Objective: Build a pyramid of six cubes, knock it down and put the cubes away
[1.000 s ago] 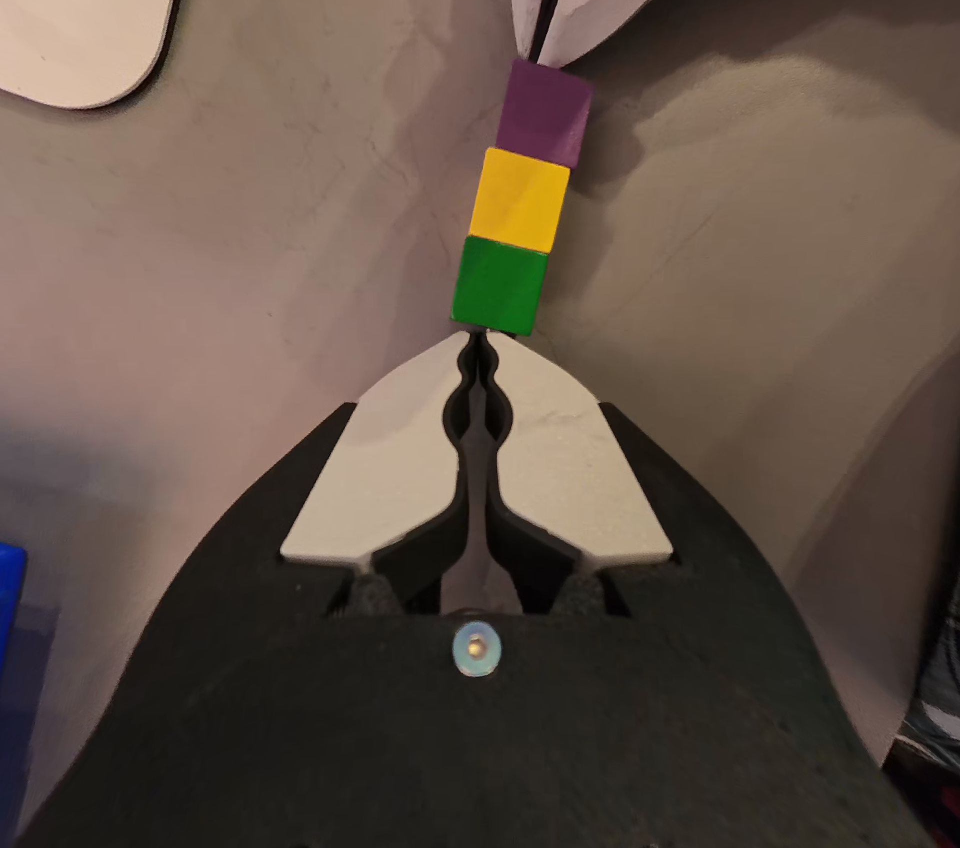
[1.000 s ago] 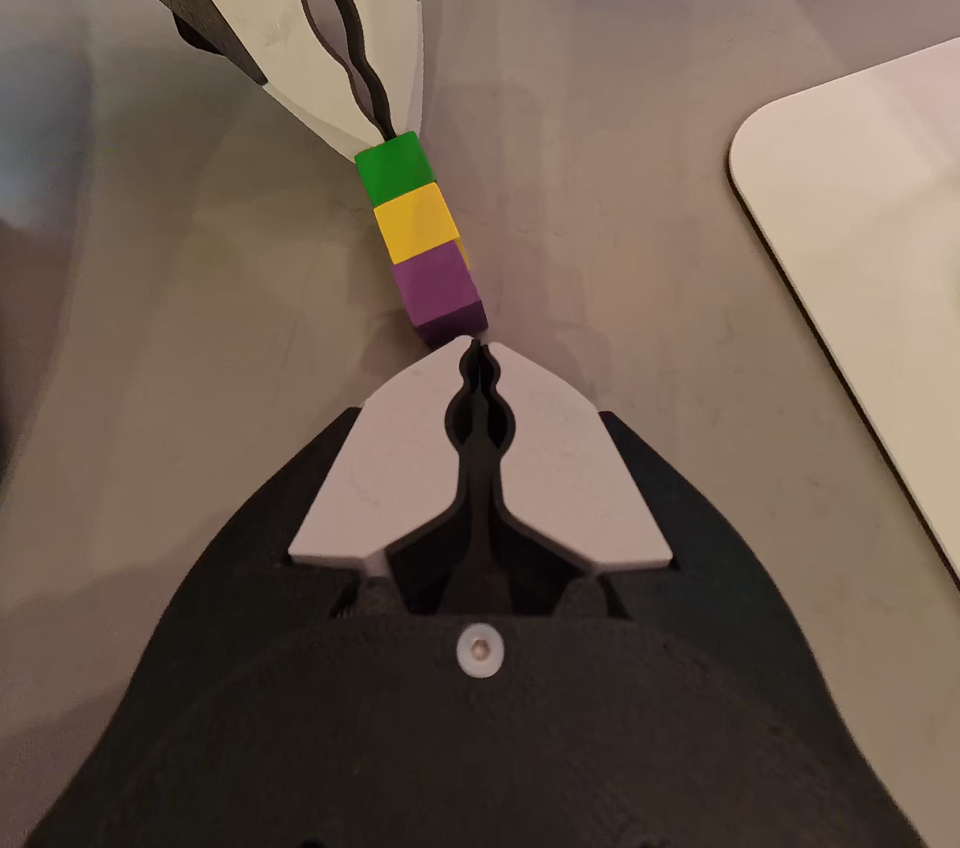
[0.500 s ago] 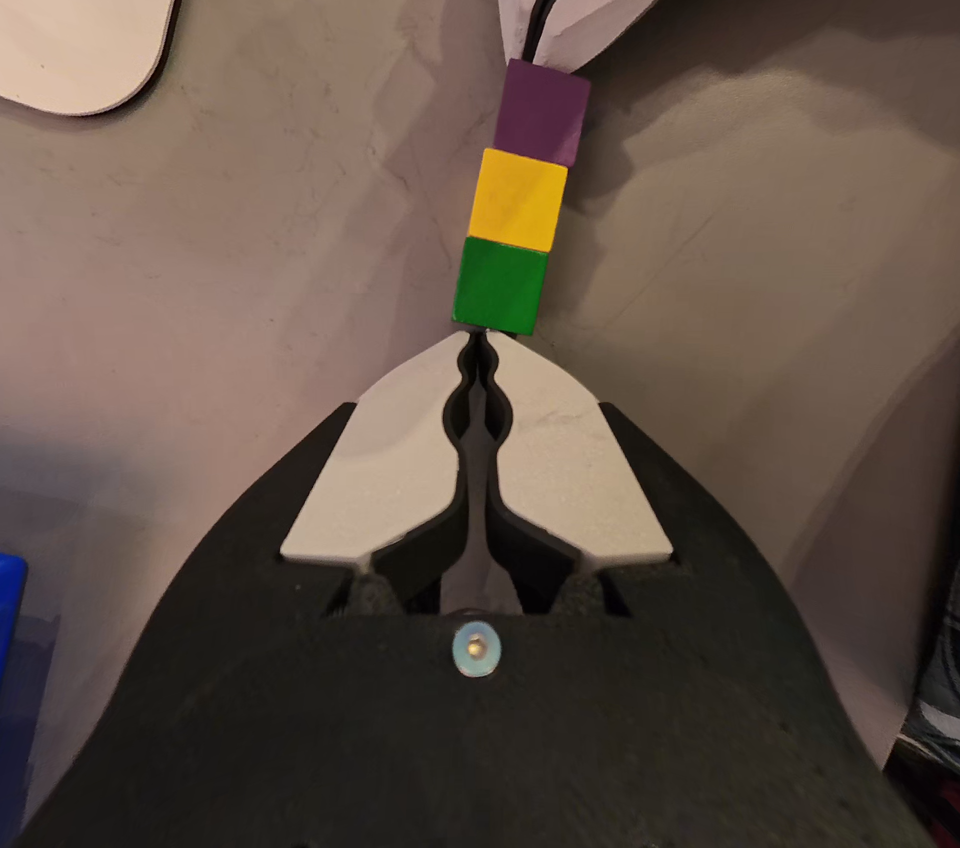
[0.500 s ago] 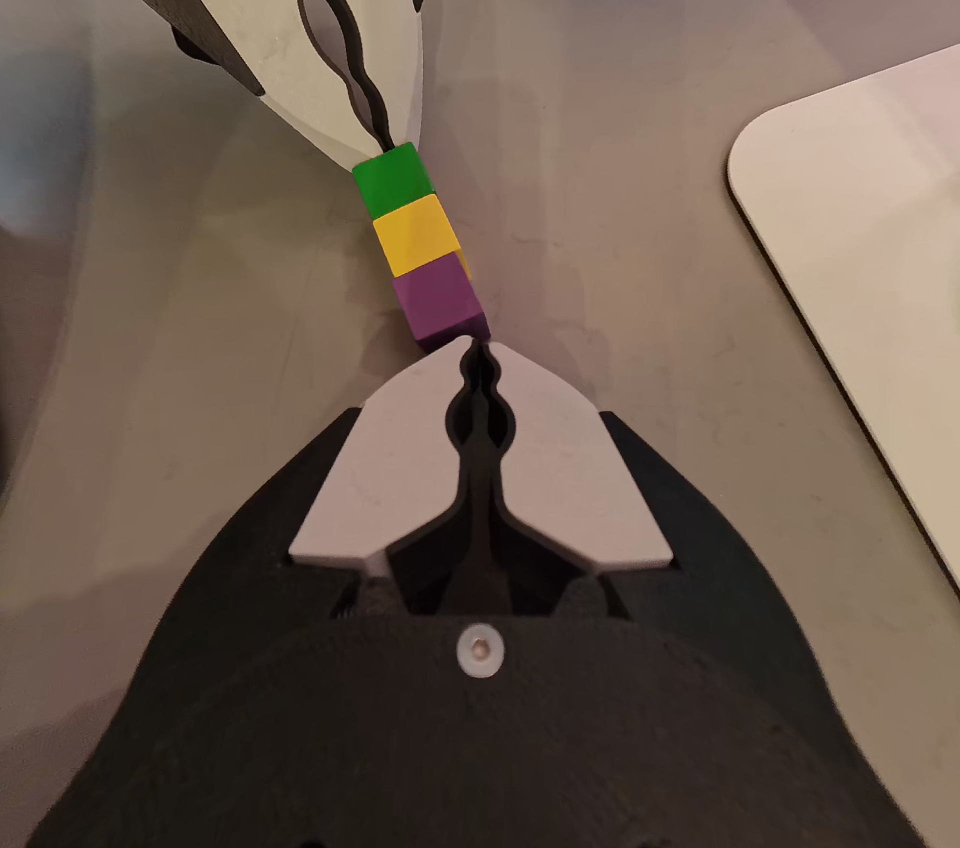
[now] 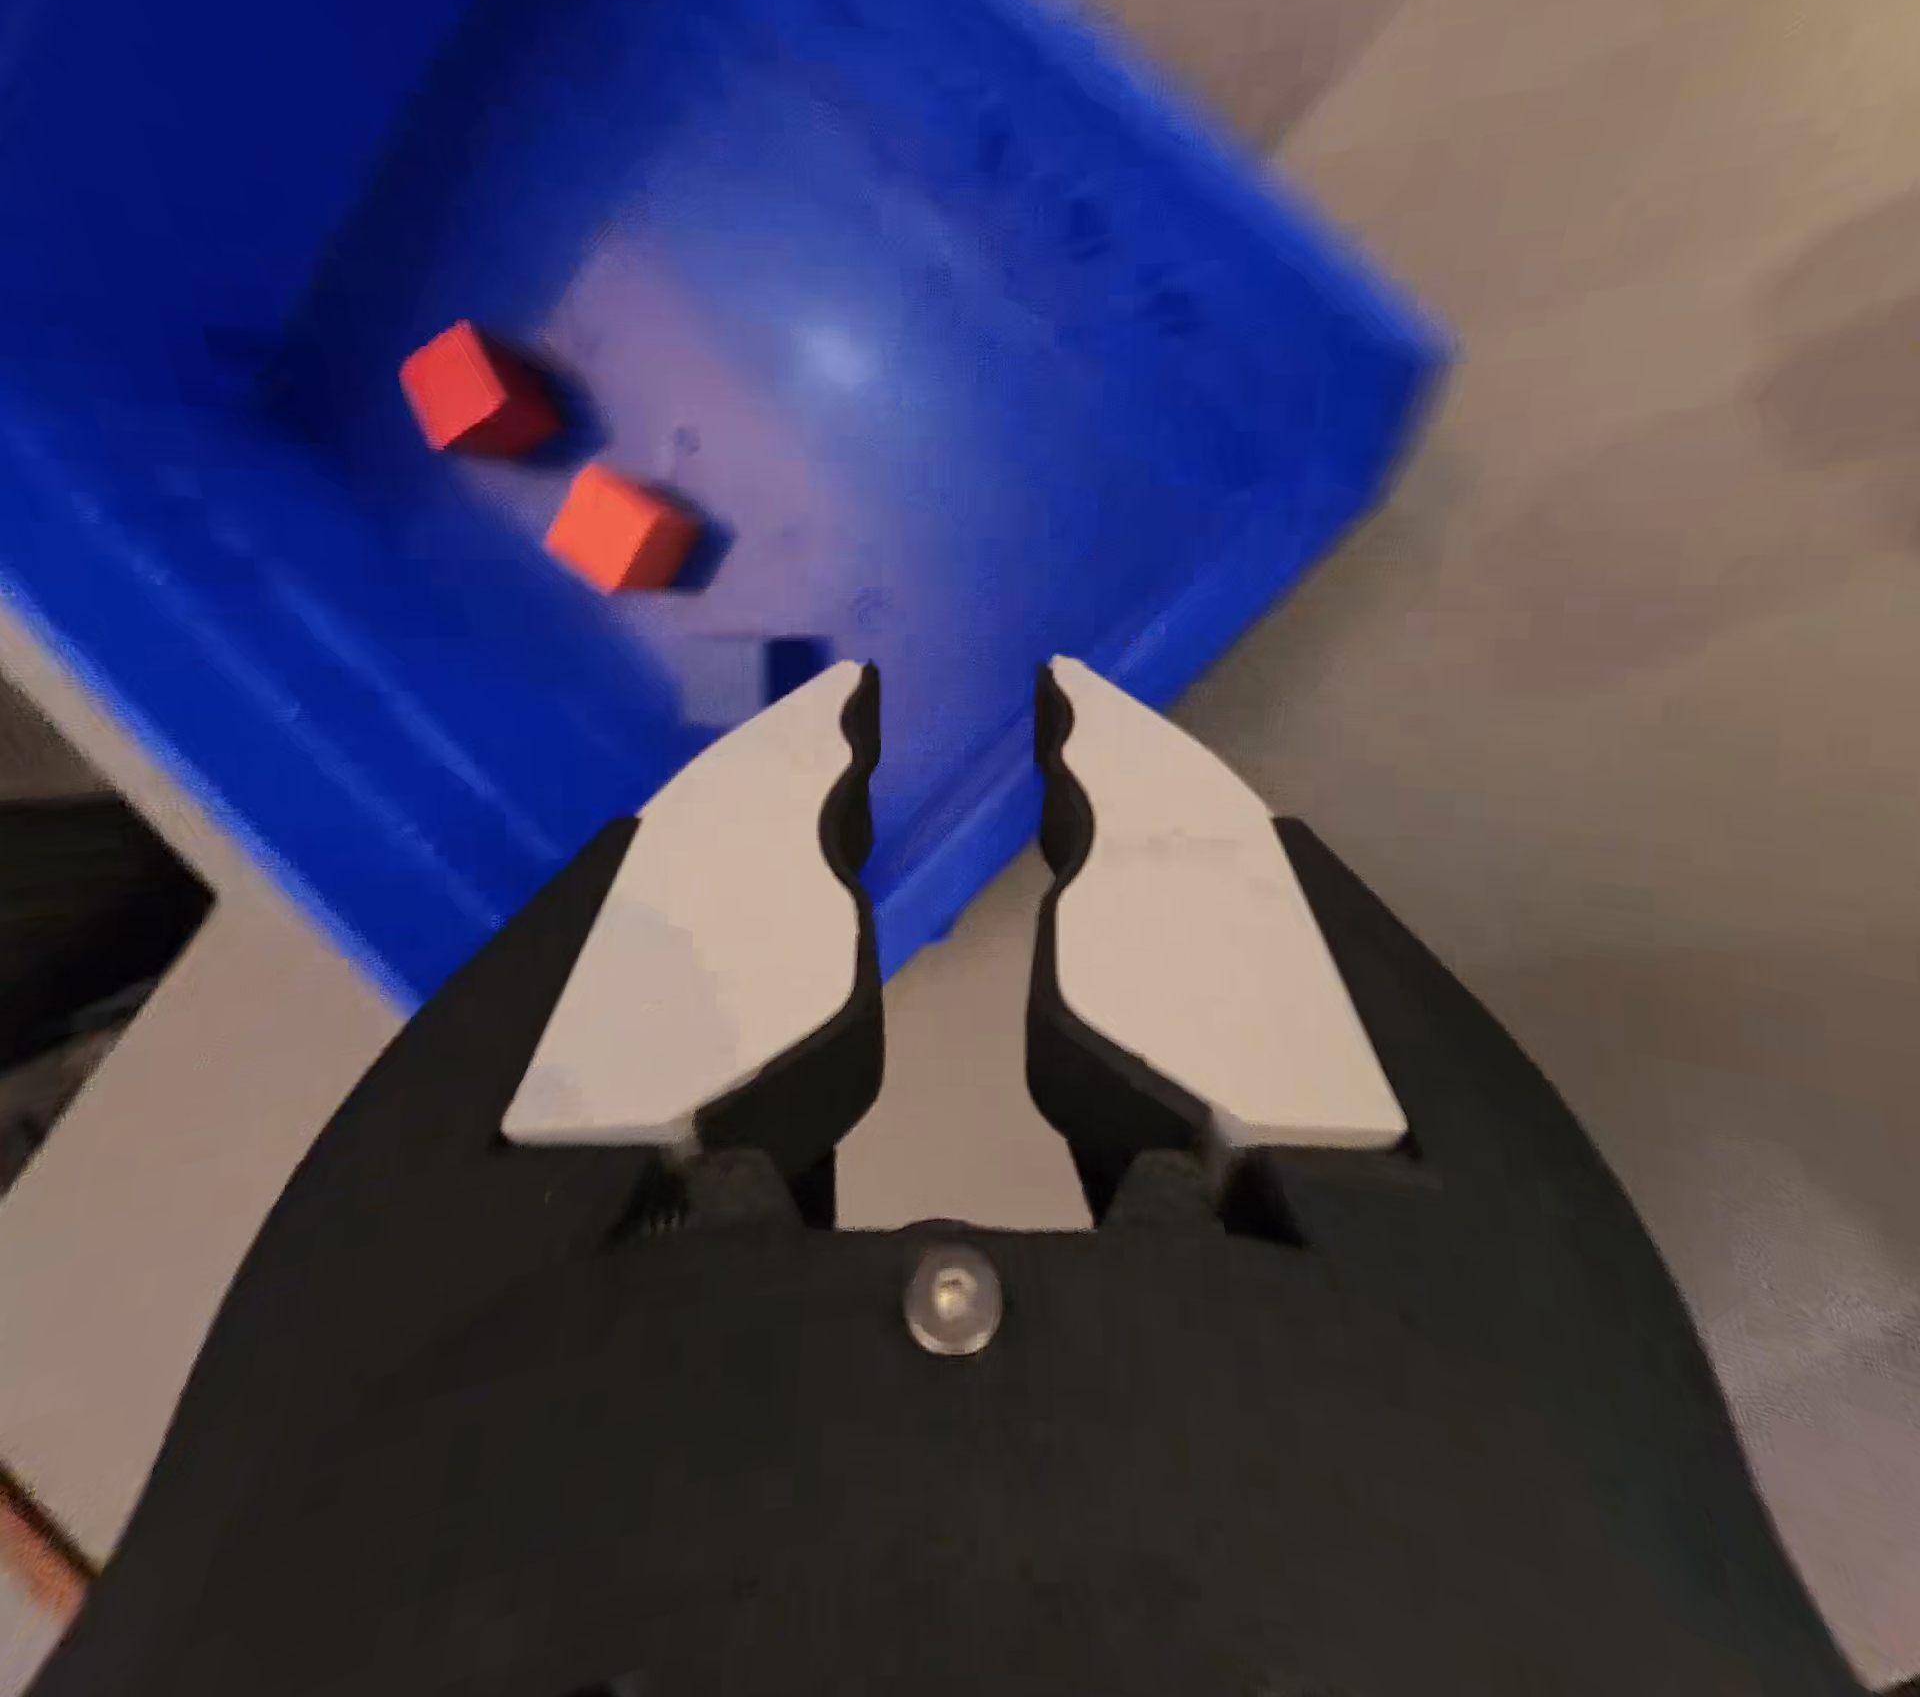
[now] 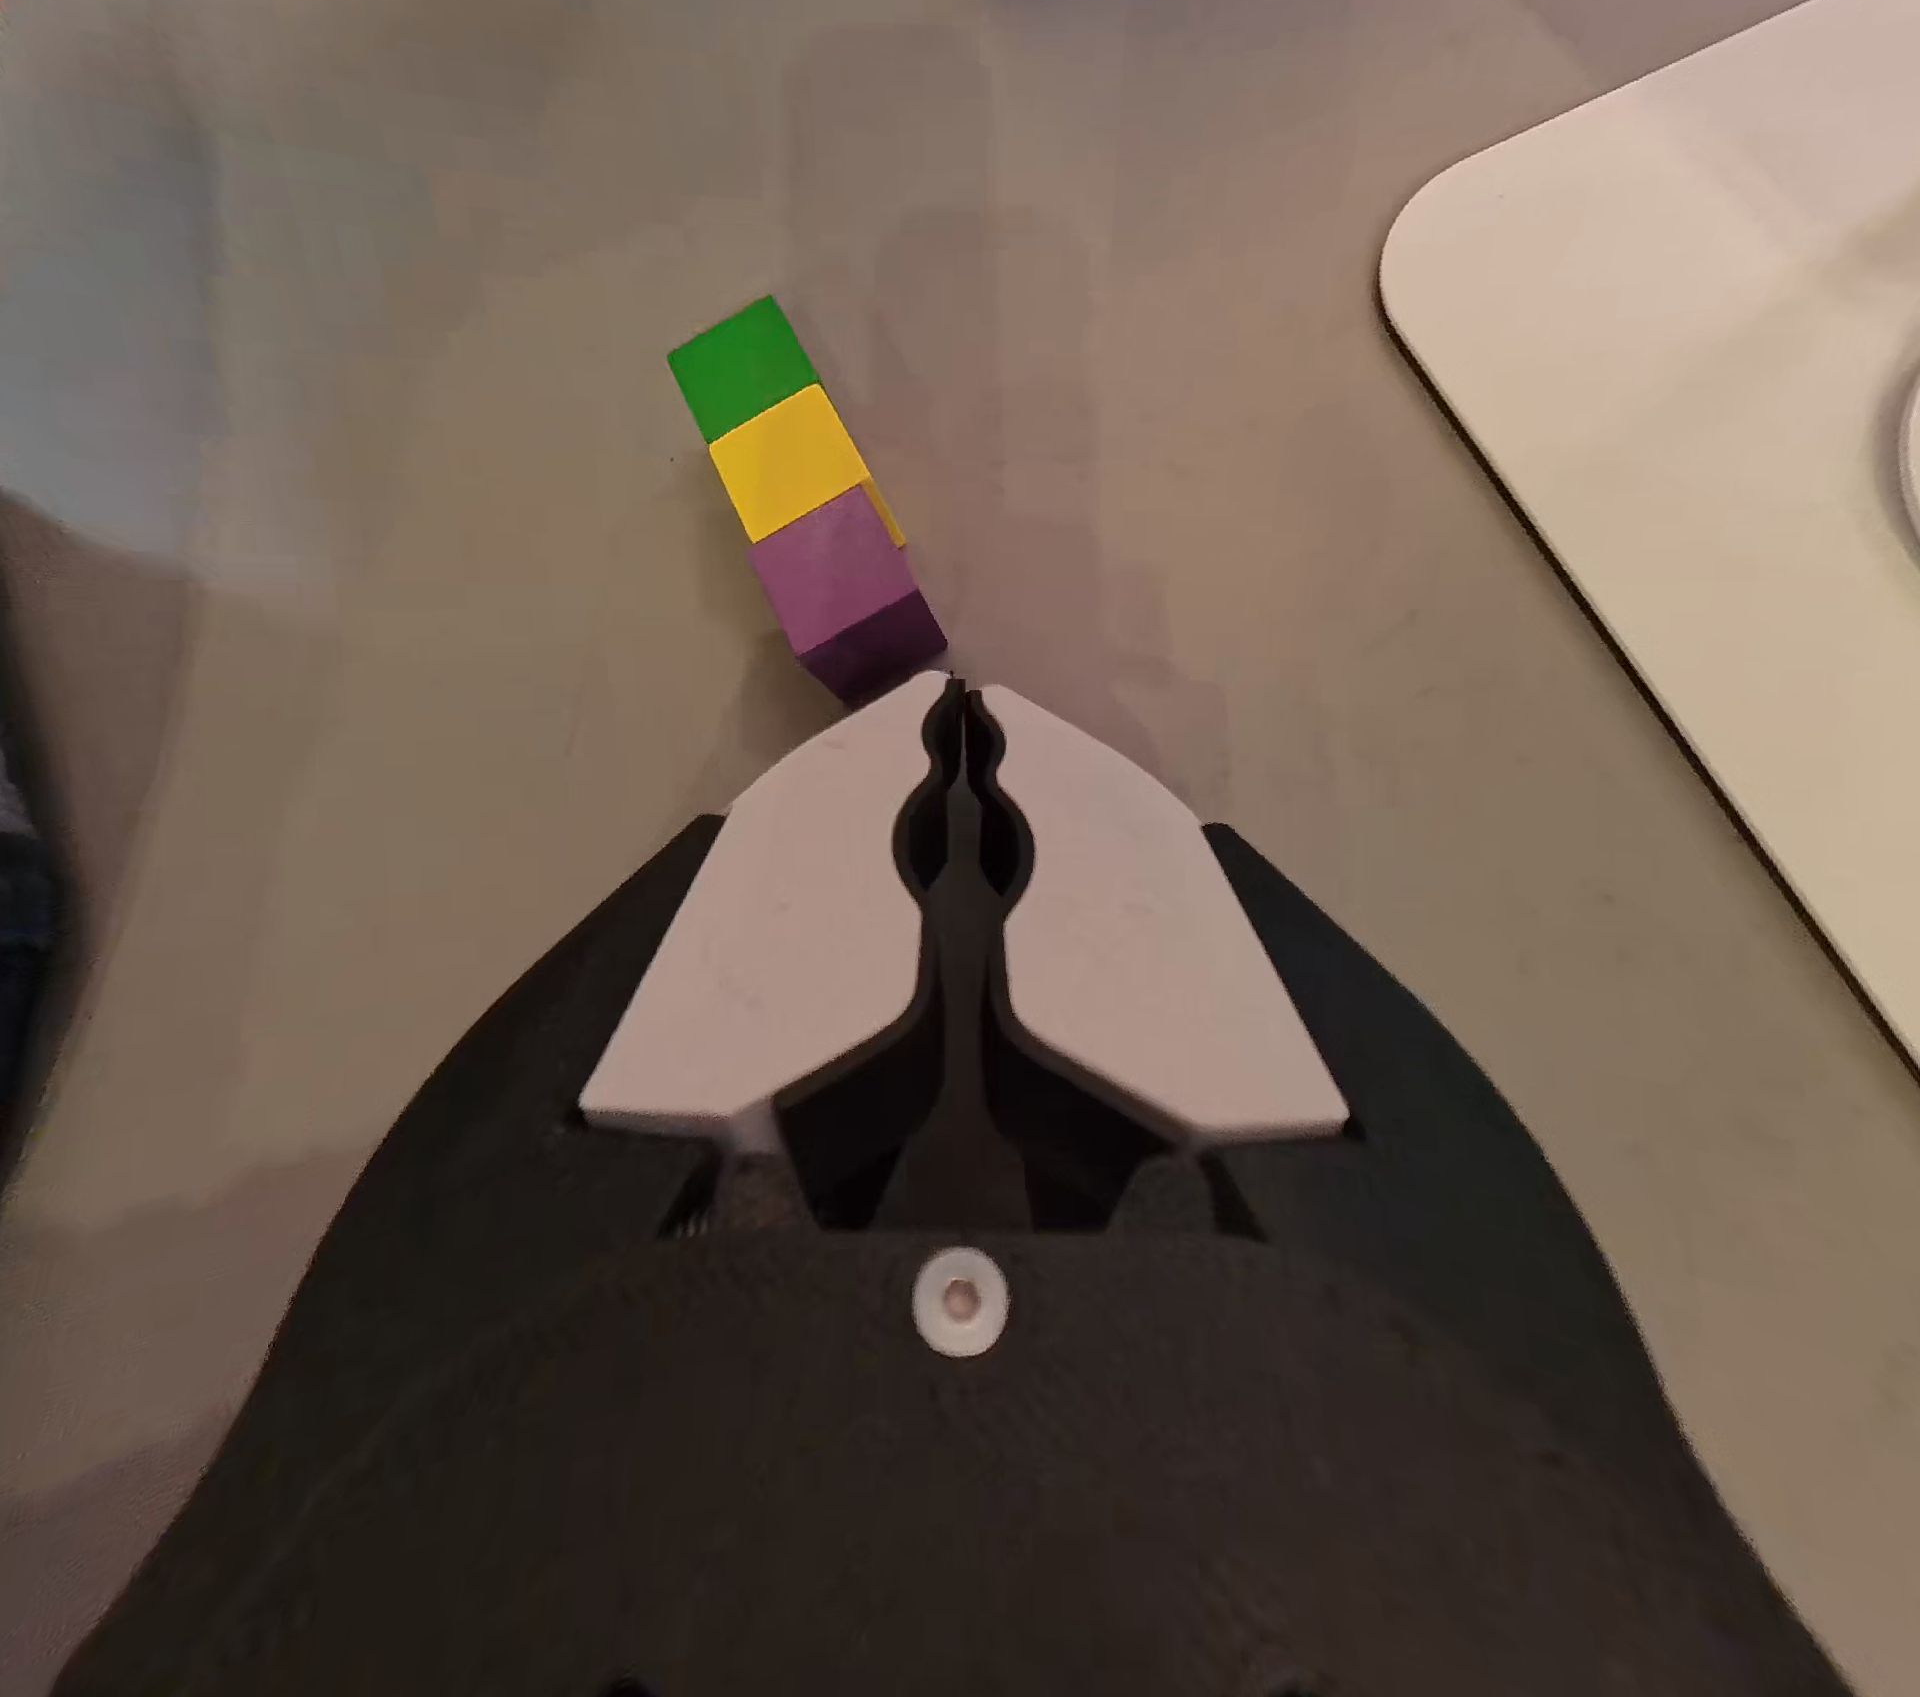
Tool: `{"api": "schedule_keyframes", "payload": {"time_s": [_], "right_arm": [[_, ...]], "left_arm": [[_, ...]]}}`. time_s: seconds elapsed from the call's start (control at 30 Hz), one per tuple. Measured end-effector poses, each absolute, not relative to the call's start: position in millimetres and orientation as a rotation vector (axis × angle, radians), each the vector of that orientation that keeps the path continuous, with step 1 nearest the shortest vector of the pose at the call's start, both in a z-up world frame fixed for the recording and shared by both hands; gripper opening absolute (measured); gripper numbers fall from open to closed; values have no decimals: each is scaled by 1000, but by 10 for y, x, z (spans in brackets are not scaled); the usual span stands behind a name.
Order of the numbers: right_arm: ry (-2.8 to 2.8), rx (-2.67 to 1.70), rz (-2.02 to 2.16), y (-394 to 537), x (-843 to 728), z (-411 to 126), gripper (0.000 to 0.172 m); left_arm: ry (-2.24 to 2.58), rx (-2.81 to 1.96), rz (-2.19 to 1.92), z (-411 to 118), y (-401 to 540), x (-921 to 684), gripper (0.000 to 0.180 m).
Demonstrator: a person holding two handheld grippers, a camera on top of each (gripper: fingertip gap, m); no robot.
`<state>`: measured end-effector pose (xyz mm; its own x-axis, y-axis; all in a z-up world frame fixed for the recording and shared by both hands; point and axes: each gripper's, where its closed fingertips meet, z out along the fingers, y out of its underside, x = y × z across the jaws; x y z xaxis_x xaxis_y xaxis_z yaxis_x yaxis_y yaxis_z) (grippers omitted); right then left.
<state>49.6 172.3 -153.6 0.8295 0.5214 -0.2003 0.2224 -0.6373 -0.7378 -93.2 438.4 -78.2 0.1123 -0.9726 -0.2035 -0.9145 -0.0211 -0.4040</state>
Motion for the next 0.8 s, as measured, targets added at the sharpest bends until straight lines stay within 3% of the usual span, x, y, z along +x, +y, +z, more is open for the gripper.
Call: {"api": "schedule_keyframes", "payload": {"time_s": [0.03,0.4,0.57,0.8], "right_arm": [[-541,-2263,516,1723,496,-1536,0],[-531,-2274,511,1730,506,-1556,0],[-527,-2274,516,1733,508,-1556,0],[-527,-2272,529,1730,503,-1552,0]], "left_arm": [[1817,-2041,-140,-840,4551,-994,34],[2072,-2160,313,-1496,5109,-1184,46],[2078,-2261,329,-1613,5149,-1190,31],[2000,-2198,259,-1430,5038,-1162,30]]}}
